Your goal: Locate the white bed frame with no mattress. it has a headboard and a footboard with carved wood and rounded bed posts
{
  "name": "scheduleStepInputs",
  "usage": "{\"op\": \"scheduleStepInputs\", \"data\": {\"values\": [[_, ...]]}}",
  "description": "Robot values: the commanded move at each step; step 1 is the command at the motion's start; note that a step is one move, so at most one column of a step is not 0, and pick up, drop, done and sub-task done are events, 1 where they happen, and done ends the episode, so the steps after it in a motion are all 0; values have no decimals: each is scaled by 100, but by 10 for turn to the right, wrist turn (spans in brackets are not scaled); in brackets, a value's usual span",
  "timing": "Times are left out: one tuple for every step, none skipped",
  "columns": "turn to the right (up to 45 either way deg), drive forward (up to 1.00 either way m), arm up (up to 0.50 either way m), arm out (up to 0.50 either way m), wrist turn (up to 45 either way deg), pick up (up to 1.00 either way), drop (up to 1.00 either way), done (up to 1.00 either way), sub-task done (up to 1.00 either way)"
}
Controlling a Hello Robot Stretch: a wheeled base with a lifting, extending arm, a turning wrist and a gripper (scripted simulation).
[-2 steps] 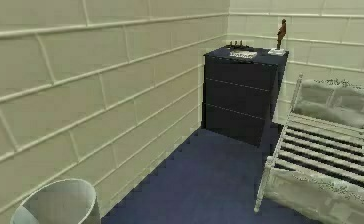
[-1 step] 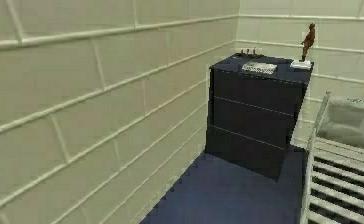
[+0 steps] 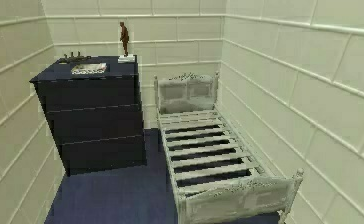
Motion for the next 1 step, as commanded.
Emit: {"op": "scheduleStepInputs", "data": {"values": [[0, 0, 0, 0, 0, 0, 0, 100, 0]]}}
